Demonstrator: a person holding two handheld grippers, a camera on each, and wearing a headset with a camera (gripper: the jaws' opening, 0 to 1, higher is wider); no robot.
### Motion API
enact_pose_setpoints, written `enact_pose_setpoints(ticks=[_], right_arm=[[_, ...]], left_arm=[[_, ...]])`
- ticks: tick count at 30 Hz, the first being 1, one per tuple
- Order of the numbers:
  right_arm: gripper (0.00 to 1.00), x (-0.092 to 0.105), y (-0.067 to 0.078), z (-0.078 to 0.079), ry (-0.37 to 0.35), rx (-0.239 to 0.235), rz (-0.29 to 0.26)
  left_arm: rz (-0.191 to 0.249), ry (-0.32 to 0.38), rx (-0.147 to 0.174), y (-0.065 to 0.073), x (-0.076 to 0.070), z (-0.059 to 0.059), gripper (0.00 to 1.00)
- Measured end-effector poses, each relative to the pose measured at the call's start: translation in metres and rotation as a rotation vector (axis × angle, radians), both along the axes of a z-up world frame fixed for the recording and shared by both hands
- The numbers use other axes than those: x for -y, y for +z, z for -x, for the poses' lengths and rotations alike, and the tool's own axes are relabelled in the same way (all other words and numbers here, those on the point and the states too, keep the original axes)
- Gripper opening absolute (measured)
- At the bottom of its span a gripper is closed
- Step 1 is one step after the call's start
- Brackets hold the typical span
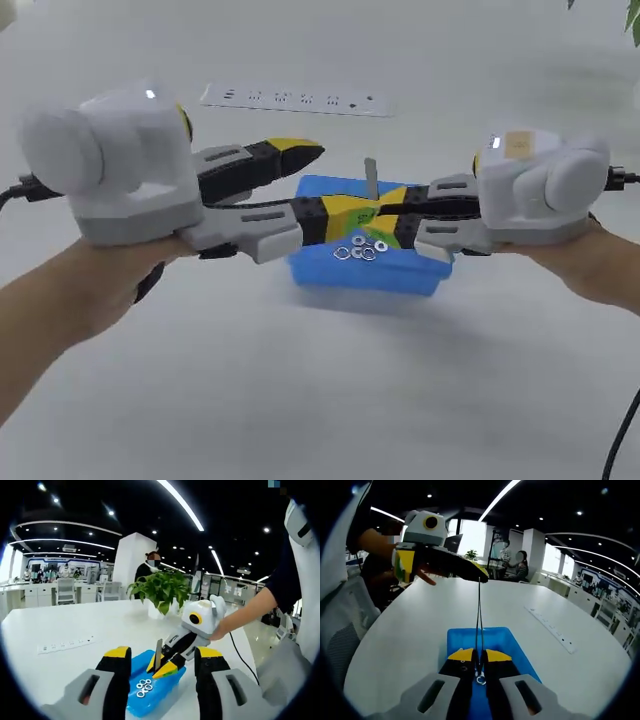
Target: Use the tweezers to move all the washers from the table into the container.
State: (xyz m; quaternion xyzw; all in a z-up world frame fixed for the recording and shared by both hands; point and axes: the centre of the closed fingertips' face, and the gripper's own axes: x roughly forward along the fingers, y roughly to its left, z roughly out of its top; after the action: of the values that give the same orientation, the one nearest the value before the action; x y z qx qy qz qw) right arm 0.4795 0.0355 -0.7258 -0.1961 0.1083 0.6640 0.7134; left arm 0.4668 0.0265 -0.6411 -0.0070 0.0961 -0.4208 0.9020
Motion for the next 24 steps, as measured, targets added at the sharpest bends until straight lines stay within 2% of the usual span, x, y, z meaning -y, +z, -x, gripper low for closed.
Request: enact_pose_setpoints(ticks=[1,2,3,5,9,16,24], right_arm=[[0.07,0.001,-0.001,0.001,0.01,0.01,0.013],[0.07,0.003,-0.002,0.004,0.02,0.016,0.024],[0.07,0.003,-0.002,0.005,0.026,0.021,0.028],[0.07,0.004,-0.002,0.006,0.038,0.022,0.031],[0.07,0.005,-0.001,0.008,0.049,0.022,0.028],[0.07,0.006,-0.001,0.01,0.068,0.016,0.033],[0.07,0.003,0.001,0.017,0.096,0.018,0.034]], left_arm=[[-0.036,-0.03,0.009,-0.003,0.004,0.0,0.52],[-0.107,-0.072,0.018,-0.009,0.007,0.0,0.47],[-0.142,-0.089,0.015,-0.013,0.009,0.0,0.41],[-0.174,-0.143,0.003,-0.019,0.015,0.002,0.32],[-0.178,-0.181,-0.002,-0.02,0.021,0.0,0.31],[-0.153,-0.179,-0.004,-0.015,0.02,-0.005,0.27],[-0.139,-0.234,-0.015,-0.014,0.017,0.003,0.08]])
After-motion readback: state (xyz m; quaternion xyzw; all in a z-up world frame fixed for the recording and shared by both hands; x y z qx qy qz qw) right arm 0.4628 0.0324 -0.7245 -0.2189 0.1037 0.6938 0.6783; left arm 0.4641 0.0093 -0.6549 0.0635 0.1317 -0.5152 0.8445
